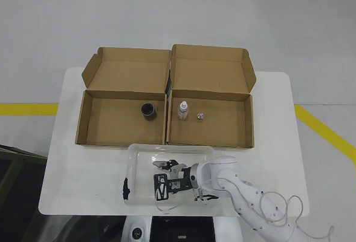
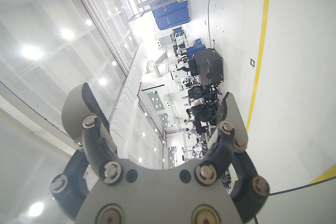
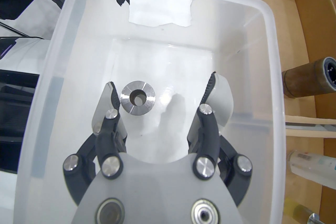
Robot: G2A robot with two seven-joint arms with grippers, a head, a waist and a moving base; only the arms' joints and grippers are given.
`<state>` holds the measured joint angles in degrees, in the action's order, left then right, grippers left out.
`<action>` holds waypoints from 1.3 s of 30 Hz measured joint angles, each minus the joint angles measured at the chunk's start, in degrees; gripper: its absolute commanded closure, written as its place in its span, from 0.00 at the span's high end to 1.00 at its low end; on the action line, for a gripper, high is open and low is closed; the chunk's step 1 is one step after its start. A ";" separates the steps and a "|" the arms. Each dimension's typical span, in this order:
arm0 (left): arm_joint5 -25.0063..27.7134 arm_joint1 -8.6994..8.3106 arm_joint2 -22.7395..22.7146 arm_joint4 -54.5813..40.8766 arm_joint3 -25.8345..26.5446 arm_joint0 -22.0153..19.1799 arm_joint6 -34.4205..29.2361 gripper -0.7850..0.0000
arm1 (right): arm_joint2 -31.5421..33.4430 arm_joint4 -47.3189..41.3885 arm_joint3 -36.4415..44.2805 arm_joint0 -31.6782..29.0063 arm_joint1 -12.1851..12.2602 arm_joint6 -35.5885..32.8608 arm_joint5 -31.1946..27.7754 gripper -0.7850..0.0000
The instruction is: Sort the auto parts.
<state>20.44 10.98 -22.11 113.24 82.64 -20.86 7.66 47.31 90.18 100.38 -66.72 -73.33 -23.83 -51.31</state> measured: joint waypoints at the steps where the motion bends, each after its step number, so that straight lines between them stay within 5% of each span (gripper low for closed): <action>1: 0.00 0.00 0.00 0.00 0.00 0.00 0.00 1.00 | -0.21 -0.01 -0.36 0.18 -0.03 -0.07 0.07 0.72; 9: 0.00 0.00 0.00 0.00 0.00 0.00 0.00 1.00 | -2.06 -0.35 -3.03 1.78 -0.34 -1.00 0.49 0.69; 15: 0.00 0.00 0.00 0.00 0.00 0.00 0.00 1.00 | -3.13 -1.15 -4.56 2.75 -0.54 -1.71 0.59 0.49; 19: 0.00 0.00 0.00 0.00 0.00 0.00 0.00 1.00 | -3.82 -1.70 -5.48 3.43 -0.69 -1.93 0.53 0.45; 22: 0.00 0.00 0.00 0.00 0.00 0.00 0.00 1.00 | -4.30 -2.16 -6.18 3.94 -0.81 -2.06 0.51 0.33; 26: 0.00 0.00 0.00 0.00 0.00 0.00 0.00 1.00 | -4.68 -2.62 -6.64 4.47 -0.90 -2.16 0.62 0.00; 39: 0.00 0.00 0.00 0.00 0.00 0.00 0.00 1.00 | -2.24 -5.60 -3.30 4.85 -0.23 0.42 0.07 0.00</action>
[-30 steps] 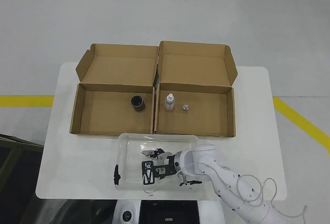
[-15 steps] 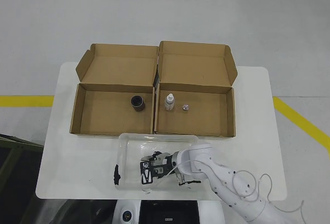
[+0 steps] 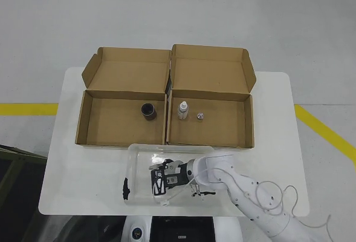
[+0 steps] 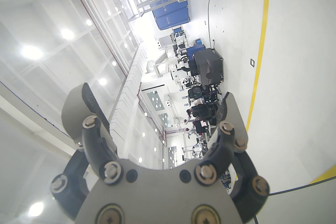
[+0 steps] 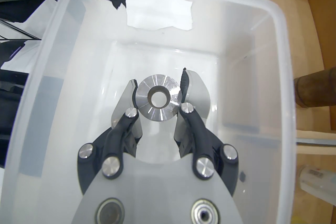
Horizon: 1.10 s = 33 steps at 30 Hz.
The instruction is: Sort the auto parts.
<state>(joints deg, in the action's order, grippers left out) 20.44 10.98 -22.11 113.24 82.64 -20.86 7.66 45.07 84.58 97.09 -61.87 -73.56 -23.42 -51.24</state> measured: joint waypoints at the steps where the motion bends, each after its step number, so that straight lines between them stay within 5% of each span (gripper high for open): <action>1: 0.00 0.00 0.00 0.00 0.00 0.00 0.00 1.00 | 0.30 -0.09 0.39 -0.07 0.10 0.27 -0.03 0.00; 33: 0.00 0.00 0.00 0.00 0.00 0.00 0.00 1.00 | 8.17 -2.00 11.58 -1.12 2.32 11.57 1.89 0.00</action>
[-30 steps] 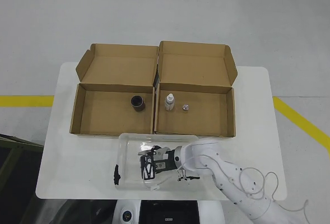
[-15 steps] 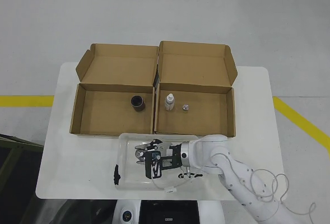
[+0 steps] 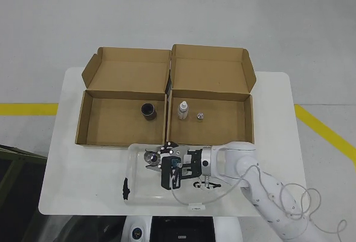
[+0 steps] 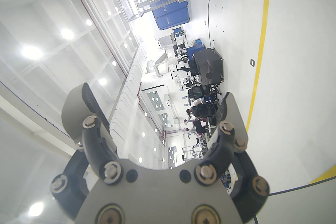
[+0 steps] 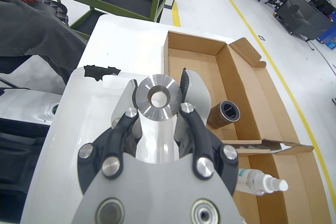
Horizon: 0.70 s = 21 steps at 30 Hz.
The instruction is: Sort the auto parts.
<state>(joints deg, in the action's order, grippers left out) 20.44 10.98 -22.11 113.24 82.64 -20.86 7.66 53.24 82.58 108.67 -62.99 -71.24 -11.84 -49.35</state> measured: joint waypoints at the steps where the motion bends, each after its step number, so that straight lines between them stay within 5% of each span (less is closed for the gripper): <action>1: 0.00 0.00 0.00 0.00 0.00 0.00 0.00 1.00 | 0.12 -0.06 0.04 0.04 0.03 0.26 0.09 0.00; 21: 0.00 0.00 0.00 0.00 0.00 0.00 0.00 1.00 | 2.10 -0.67 -0.40 2.00 0.40 4.08 2.32 0.00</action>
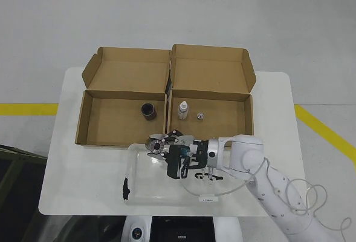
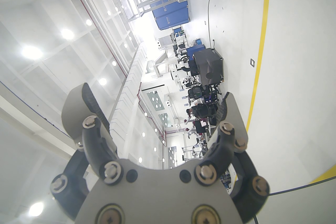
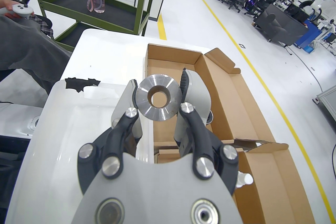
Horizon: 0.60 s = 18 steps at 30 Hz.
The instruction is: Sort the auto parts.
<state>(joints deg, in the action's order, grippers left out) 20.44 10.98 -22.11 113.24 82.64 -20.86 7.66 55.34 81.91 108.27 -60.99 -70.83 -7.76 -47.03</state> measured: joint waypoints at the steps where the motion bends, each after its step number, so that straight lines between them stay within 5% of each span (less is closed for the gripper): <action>1: 0.00 0.00 0.00 0.00 0.00 0.00 0.00 1.00 | -0.02 -0.05 -0.16 0.15 -0.01 0.17 0.07 0.00; 18: 0.00 0.00 0.00 0.00 0.00 0.00 0.00 1.00 | -2.78 -2.67 -6.27 5.83 -1.14 3.61 2.06 0.00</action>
<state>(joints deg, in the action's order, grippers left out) 20.44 10.98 -22.11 113.24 82.64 -20.86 7.66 52.56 79.24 101.99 -55.17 -71.97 -4.15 -44.98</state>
